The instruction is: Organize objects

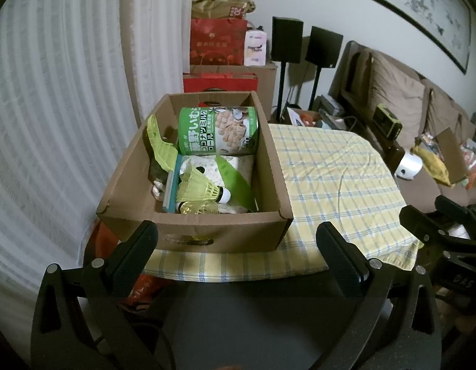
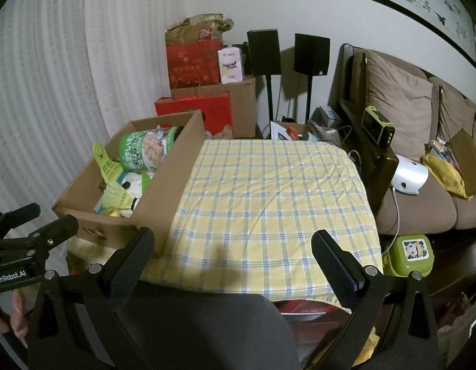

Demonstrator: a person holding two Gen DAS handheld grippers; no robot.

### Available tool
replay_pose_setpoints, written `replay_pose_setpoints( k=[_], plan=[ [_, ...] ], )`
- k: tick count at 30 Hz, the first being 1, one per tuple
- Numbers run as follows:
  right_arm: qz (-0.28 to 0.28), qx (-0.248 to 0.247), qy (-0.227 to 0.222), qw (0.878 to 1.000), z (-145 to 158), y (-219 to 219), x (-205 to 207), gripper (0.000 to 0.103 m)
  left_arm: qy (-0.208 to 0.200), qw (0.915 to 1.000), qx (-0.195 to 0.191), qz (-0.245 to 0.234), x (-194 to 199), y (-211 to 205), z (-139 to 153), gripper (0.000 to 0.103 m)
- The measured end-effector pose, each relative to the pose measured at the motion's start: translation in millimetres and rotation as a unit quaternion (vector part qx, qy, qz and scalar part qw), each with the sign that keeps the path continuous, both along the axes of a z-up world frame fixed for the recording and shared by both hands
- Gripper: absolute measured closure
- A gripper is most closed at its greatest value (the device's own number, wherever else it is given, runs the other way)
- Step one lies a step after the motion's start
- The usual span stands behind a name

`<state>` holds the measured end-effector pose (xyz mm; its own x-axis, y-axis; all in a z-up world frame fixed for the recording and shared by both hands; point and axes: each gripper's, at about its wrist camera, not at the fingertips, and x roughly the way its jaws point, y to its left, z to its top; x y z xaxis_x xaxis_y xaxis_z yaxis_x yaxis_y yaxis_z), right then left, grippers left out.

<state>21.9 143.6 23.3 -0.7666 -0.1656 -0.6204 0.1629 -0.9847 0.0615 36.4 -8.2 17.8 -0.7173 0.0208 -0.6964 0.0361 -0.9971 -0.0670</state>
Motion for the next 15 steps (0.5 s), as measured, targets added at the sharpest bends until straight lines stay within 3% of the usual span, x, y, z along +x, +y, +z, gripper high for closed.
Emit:
replay_pose_setpoints(
  k=[15],
  plan=[
    [0.000,0.000,0.000,1.000,0.0,0.3,-0.1,0.001,0.004,1.0000,-0.004,0.002,0.0,2.6,-3.1,0.000]
  ],
)
